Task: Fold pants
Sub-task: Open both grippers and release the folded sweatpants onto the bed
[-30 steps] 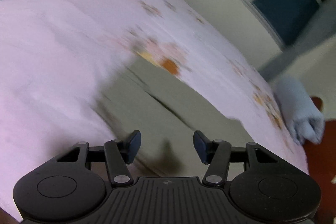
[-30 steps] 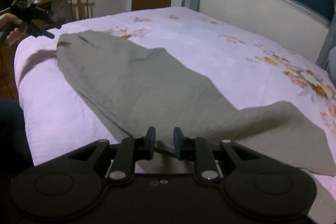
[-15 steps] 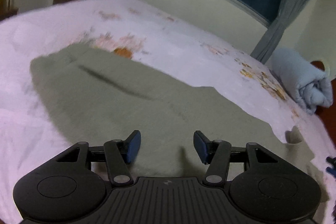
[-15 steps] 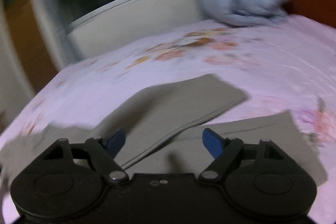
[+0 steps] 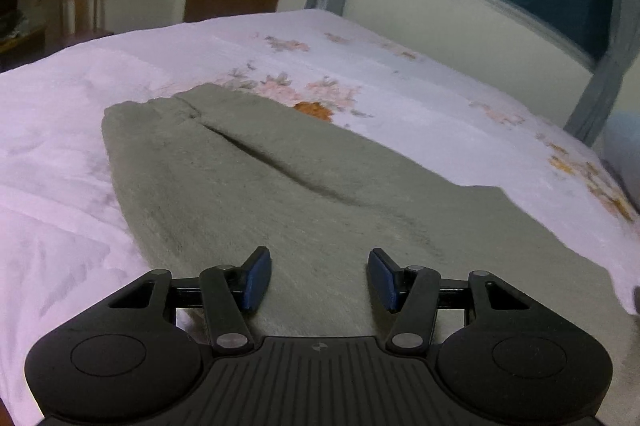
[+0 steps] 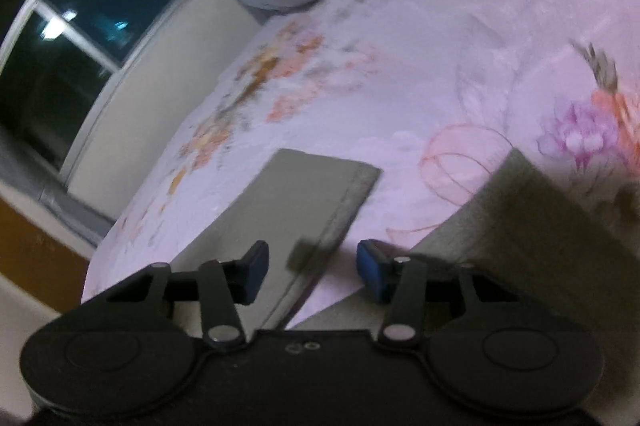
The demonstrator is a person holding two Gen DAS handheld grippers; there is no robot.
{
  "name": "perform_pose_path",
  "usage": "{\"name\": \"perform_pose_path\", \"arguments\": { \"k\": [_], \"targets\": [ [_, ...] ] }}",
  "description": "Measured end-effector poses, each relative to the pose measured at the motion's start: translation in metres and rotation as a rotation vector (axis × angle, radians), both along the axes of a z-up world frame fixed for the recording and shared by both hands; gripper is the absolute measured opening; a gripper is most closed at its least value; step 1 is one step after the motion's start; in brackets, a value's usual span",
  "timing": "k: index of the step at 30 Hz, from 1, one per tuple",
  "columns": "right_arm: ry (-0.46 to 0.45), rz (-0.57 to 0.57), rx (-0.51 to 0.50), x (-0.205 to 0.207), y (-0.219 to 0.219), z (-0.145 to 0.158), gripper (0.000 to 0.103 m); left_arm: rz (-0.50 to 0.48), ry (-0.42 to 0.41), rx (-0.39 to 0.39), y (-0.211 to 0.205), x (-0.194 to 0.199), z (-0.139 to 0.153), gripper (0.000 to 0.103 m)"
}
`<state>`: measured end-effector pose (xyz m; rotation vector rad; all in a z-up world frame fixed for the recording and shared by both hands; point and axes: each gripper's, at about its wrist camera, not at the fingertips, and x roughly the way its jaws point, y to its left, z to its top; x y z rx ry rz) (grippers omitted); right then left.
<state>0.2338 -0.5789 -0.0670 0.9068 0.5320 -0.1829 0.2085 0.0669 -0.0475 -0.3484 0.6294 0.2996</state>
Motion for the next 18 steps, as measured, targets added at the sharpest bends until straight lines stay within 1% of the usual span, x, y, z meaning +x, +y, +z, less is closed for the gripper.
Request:
{"name": "perform_pose_path", "arguments": {
  "k": [3,4,5,6,7,9,10,13,16,18],
  "targets": [
    [-0.003,-0.020,0.053,0.009,-0.006,-0.005,0.035,-0.010,0.016,0.005,-0.001,0.008,-0.005,0.057],
    [0.001,-0.022,0.061,0.012,-0.007,-0.005,0.032,-0.015,0.020,0.008,-0.003,0.009,-0.007,0.059],
    [0.002,-0.019,0.066,0.015,-0.008,-0.006,0.027,-0.019,0.019,0.015,-0.004,0.010,-0.009,0.061],
    [0.005,-0.014,0.078,0.017,-0.009,-0.008,0.017,-0.024,0.019,0.021,-0.006,0.010,-0.010,0.063],
    [0.011,-0.011,0.086,0.019,-0.010,-0.010,0.009,-0.032,0.019,0.029,-0.008,0.010,-0.011,0.066],
    [0.018,0.000,0.083,0.021,-0.010,-0.011,0.002,-0.040,0.022,0.043,-0.011,0.011,-0.011,0.067],
    [0.016,0.008,0.082,0.021,-0.009,-0.011,0.000,-0.041,0.020,0.042,-0.010,0.011,-0.011,0.067],
    [0.001,0.014,0.039,0.016,-0.005,-0.002,0.000,-0.053,0.014,0.031,-0.007,0.009,-0.009,0.067],
    [-0.033,0.011,-0.026,0.007,0.002,0.018,0.000,-0.083,0.014,0.027,-0.004,0.006,-0.007,0.067],
    [-0.064,0.010,-0.068,-0.004,0.005,0.036,0.000,-0.114,0.034,0.031,-0.002,0.006,-0.007,0.067]
  ]
}}
